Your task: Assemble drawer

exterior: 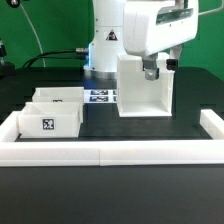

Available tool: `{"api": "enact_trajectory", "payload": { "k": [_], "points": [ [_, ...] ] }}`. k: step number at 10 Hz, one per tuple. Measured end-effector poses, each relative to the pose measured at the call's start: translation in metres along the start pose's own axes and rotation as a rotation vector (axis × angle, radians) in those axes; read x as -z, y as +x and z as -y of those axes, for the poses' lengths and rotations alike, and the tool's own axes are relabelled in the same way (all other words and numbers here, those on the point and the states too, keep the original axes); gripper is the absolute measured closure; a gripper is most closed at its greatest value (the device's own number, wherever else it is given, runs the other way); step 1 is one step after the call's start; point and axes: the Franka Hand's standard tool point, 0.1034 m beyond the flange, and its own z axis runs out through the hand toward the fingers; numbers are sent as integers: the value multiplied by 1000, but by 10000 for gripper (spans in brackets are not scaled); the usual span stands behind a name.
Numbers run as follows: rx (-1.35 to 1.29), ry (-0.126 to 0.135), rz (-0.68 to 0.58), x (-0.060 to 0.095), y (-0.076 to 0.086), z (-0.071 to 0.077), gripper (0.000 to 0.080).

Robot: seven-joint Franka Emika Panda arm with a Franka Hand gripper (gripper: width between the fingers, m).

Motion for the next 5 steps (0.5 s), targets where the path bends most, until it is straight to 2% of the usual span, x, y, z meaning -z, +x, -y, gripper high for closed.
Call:
{"api": "enact_trajectory", "payload": {
  "k": [2,3,4,5],
  "points": [
    [-26,1,-2,2,0,1,150],
    [-81,-4,-5,10,-4,4,150],
    [-167,6,-7,15,-14,14,150],
    [-244,4,-1,21,-22,26,150]
  ]
}}
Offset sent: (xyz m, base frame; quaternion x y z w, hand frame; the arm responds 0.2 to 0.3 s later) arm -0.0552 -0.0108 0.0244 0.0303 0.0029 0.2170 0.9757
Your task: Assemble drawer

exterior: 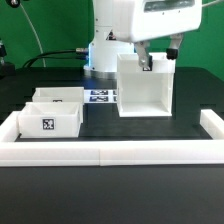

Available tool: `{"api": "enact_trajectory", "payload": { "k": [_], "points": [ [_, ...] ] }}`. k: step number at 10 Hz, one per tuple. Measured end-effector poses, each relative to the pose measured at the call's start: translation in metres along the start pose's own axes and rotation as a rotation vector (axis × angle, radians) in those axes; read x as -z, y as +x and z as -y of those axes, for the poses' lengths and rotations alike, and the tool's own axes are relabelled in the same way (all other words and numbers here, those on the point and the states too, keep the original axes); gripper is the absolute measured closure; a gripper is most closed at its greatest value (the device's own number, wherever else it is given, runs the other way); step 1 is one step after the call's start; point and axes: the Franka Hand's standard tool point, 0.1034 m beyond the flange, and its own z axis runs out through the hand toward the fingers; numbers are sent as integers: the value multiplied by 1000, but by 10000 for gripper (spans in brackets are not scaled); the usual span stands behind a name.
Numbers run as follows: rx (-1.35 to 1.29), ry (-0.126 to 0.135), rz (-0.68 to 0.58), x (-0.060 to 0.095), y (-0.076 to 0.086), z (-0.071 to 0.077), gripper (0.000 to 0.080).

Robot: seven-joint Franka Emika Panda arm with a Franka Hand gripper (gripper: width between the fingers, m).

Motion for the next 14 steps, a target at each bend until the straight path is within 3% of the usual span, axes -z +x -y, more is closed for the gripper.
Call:
{"api": "enact_trajectory", "payload": {
  "k": [3,8,9,11,13,14],
  "points": [
    [-121,-6,14,11,-24,26,150],
    [-148,-3,16,9,-26,26,150],
    [-264,1,17,9,-34,28,150],
    [-462,2,47,4,-53,53,150],
    [-562,13,62,2,-49,70,150],
    [-584,31,63,0,-49,76,150]
  ]
}}
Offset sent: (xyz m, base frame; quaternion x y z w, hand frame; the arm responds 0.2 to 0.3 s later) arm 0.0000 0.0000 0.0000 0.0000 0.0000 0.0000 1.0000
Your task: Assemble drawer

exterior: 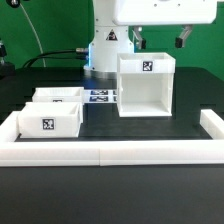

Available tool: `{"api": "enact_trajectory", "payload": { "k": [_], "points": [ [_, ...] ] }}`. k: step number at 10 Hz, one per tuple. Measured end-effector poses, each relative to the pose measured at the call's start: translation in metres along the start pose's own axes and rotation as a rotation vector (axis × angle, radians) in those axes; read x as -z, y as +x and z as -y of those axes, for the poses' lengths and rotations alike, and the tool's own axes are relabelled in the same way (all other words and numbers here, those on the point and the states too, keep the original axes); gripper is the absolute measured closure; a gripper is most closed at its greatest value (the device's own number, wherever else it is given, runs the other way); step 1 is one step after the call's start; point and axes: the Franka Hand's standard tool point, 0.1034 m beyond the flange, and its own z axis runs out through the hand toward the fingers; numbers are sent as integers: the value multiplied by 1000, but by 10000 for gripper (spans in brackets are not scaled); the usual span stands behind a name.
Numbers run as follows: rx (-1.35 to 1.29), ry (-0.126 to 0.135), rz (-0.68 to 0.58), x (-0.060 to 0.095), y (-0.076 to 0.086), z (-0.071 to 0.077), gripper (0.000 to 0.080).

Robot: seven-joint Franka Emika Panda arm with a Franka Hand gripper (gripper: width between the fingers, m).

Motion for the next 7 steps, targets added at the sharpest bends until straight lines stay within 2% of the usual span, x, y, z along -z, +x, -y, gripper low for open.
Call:
{"api": "enact_trajectory", "payload": {
  "k": [3,4,5,6,7],
  "points": [
    [5,-1,0,-1,1,-2,150],
    [-10,9,2,-1,0,-3,150],
    [-99,64,17,-3,-2,-5,150],
    [-163,86,16,-8,-7,-6,150],
    [-172,84,26,-14,-15,-1,150]
  ]
}}
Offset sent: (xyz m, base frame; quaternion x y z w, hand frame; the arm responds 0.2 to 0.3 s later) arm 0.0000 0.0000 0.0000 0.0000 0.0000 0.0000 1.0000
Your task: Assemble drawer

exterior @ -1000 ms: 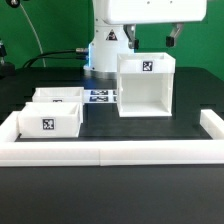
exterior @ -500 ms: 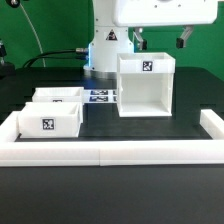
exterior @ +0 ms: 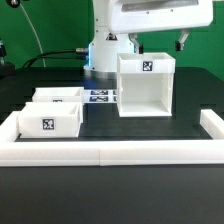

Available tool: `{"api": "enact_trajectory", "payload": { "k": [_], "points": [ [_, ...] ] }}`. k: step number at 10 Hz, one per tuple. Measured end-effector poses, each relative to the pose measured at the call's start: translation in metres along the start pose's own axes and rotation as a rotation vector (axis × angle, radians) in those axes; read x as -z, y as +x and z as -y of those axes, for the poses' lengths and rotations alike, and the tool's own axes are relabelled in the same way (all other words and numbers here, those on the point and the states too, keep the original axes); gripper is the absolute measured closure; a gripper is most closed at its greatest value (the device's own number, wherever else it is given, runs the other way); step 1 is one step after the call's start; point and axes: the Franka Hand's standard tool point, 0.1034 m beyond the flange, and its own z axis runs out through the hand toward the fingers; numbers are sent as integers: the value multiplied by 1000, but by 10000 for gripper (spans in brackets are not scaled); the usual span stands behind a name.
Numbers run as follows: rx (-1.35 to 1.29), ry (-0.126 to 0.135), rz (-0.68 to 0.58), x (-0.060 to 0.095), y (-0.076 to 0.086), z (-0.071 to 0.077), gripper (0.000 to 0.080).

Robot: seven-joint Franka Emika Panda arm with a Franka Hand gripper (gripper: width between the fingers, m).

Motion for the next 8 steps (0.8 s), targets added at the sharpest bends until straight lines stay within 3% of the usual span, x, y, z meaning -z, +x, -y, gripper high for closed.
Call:
{"api": "enact_trajectory", "payload": {
  "k": [6,8],
  "points": [
    [67,-16,-11,-26,-24,16,150],
    [131,-24,-24,-23,-20,20,150]
  ]
}}
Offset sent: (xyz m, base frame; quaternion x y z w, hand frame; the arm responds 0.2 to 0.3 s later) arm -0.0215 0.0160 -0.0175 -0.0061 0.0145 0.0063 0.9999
